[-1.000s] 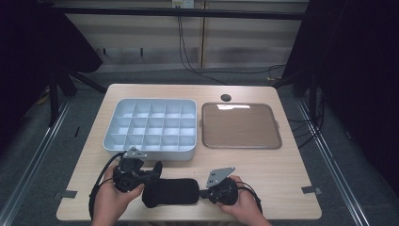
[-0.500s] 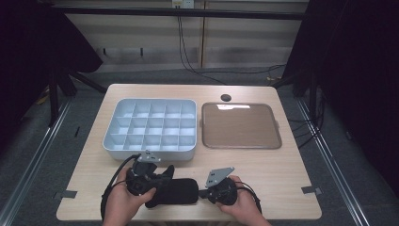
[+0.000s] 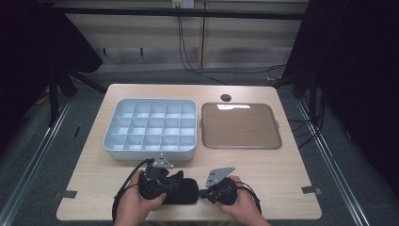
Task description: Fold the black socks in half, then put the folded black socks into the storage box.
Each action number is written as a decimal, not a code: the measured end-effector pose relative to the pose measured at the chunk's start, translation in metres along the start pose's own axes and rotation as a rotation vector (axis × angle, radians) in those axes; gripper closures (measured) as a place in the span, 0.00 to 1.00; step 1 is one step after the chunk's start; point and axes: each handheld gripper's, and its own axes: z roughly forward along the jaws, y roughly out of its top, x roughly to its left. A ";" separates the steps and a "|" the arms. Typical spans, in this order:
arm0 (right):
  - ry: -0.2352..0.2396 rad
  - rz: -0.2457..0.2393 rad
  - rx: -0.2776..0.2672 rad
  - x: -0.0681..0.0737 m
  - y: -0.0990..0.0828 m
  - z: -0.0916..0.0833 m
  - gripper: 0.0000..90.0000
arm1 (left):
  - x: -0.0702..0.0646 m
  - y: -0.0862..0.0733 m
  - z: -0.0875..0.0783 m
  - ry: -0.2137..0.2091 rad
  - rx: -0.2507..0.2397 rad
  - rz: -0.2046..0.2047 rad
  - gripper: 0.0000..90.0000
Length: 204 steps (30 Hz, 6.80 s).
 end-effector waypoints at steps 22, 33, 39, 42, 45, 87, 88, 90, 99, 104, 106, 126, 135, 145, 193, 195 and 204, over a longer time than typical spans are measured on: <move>-0.011 -0.013 0.000 0.002 0.003 0.003 1.00 | -0.008 0.001 0.025 -0.038 0.053 0.042 0.91; -0.006 -0.004 -0.009 0.002 0.003 0.004 1.00 | -0.009 -0.001 0.038 -0.060 0.062 0.040 0.89; -0.004 0.001 -0.006 0.002 0.003 0.004 1.00 | -0.011 0.000 0.038 -0.057 0.064 0.054 0.89; -0.003 -0.001 -0.006 0.002 0.003 0.004 1.00 | -0.011 -0.001 0.040 -0.065 0.063 0.050 0.89; -0.005 -0.005 -0.009 0.002 0.003 0.004 1.00 | -0.010 -0.001 0.041 -0.086 0.053 0.032 0.81; 0.001 -0.011 -0.004 0.002 0.003 0.004 1.00 | 0.055 -0.047 -0.008 0.066 0.028 -0.220 0.47; 0.001 -0.011 -0.004 0.002 0.003 0.004 1.00 | 0.055 -0.047 -0.008 0.066 0.028 -0.220 0.47; -0.001 -0.007 -0.002 0.002 0.003 0.004 1.00 | 0.055 -0.049 -0.006 0.065 0.033 -0.226 0.47; -0.001 -0.015 -0.001 0.002 0.003 0.004 1.00 | 0.052 -0.051 0.007 0.087 0.066 -0.203 0.42; -0.003 -0.018 -0.002 0.002 0.003 0.004 1.00 | 0.052 -0.051 0.014 0.111 0.086 -0.190 0.41; -0.003 -0.021 -0.002 0.003 0.004 0.004 1.00 | 0.053 -0.051 0.015 0.121 0.096 -0.182 0.40; -0.019 0.019 -0.040 -0.001 0.000 -0.003 1.00 | 0.071 -0.038 0.024 0.179 0.080 -0.176 0.37; 0.000 0.030 -0.066 -0.001 0.005 -0.008 1.00 | 0.075 -0.041 0.013 0.129 0.008 -0.216 0.37; 0.011 0.013 -0.083 -0.001 0.010 -0.011 1.00 | 0.070 -0.051 0.003 0.113 -0.001 -0.228 0.41; 0.050 0.019 -0.044 -0.004 0.010 0.003 1.00 | 0.066 -0.042 0.011 0.081 0.076 -0.239 0.90; 0.051 0.019 -0.034 -0.003 0.010 0.004 1.00 | 0.065 -0.040 0.006 0.079 0.061 -0.237 0.90; 0.054 0.017 -0.028 -0.004 0.010 0.006 1.00 | 0.063 -0.038 -0.001 0.065 0.048 -0.221 0.90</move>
